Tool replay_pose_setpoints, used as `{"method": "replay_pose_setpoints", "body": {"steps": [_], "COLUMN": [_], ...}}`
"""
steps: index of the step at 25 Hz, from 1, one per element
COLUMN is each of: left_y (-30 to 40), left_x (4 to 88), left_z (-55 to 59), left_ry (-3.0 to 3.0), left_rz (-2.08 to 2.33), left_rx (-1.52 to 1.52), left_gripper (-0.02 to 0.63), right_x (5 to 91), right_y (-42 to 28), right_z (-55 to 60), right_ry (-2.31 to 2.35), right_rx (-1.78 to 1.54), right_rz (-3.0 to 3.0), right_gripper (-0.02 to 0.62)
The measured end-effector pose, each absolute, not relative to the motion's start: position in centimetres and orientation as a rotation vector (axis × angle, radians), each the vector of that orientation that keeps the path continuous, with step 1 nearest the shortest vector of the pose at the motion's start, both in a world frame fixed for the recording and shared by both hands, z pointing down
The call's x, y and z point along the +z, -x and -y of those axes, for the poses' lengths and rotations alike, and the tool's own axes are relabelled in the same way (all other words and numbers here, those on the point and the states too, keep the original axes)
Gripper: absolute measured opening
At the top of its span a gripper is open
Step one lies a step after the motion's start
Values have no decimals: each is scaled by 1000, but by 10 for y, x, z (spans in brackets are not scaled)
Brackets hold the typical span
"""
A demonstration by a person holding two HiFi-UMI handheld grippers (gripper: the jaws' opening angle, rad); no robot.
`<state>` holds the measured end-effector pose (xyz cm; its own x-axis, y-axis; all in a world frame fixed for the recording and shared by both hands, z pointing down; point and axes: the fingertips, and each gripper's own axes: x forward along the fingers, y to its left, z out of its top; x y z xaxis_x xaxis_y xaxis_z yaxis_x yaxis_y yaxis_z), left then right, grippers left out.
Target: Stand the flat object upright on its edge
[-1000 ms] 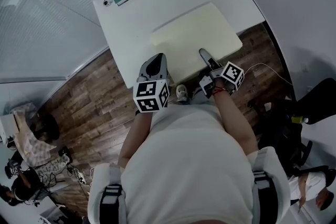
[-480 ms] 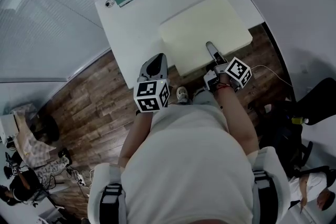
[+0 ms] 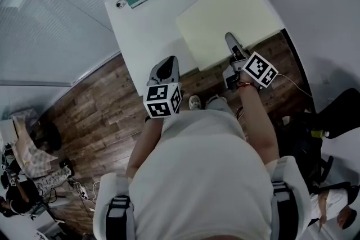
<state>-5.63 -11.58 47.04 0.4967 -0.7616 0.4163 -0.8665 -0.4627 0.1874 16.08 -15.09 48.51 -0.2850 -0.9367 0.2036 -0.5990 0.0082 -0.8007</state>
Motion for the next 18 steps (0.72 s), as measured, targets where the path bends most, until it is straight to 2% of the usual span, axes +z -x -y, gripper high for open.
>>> {"method": "replay_pose_setpoints", "body": {"steps": [18], "left_y": [67], "left_x": [473], "left_z": [128], "left_ry": [-2338], "left_rz": [1423], "left_rx": [403], "left_gripper": [18], "right_x": [456], "right_y": [-156], "right_z": [218], "right_ry": [1854], "right_rx": [-866], "right_rz": [-2188], "right_gripper": [259]}}
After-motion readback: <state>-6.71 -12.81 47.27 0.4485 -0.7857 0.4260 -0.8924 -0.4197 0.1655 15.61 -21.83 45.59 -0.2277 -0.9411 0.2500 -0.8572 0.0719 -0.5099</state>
